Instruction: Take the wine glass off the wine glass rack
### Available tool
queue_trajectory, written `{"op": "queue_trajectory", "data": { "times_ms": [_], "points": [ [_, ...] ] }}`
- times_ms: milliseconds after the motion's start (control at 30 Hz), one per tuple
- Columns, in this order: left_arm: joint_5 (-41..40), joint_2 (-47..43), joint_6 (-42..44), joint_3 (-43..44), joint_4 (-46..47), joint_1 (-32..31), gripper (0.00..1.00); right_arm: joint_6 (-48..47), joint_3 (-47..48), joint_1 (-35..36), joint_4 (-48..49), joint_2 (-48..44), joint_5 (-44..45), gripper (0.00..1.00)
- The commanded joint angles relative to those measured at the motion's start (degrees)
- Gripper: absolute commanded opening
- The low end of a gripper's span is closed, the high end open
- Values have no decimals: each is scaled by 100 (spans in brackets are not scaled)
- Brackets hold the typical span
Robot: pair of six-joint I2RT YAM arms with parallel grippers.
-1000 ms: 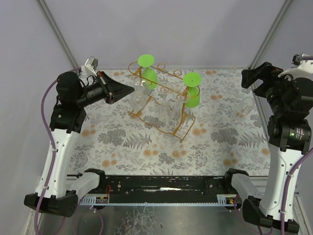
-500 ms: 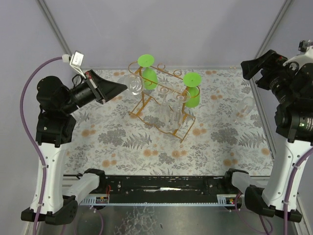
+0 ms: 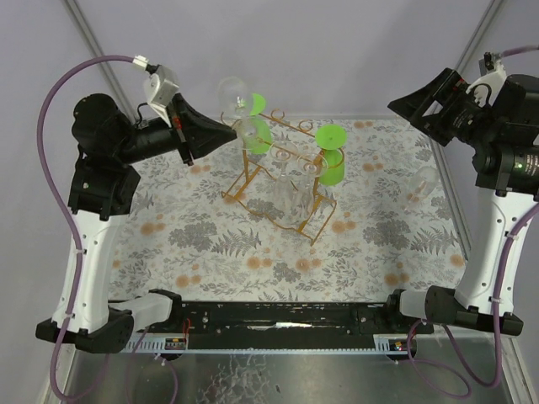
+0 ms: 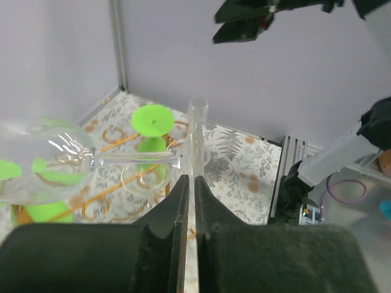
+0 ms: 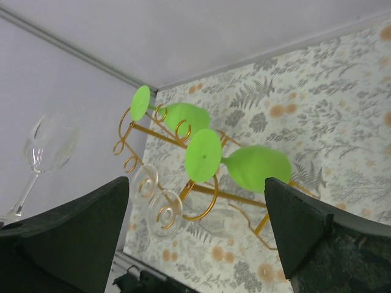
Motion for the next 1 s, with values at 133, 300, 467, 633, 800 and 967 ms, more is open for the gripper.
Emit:
{"op": "queue_trajectory", "data": {
  "times_ms": [133,300,467,633,800,967],
  "points": [
    [79,441,2442,730,-46,-1148,0,398,93,31,-68,-176,-1038,99],
    [-292,444,4083,608,-612,-2021,0,505,126,38,-119,-207,-1386,99],
    [-626,380,4782,305,-699,-2703,0,602,87,31,-161,-257,-1732,99],
    [-934,163,5509,-212,-726,-3242,0,908,-214,31,45,-379,-2260,99],
    [-1224,102,5960,-455,-742,-3677,0,1615,-889,38,873,-649,-2813,99],
    [-1376,90,6414,-601,-743,-3934,0,2074,-1412,32,1397,-855,-3060,99]
  ]
}}
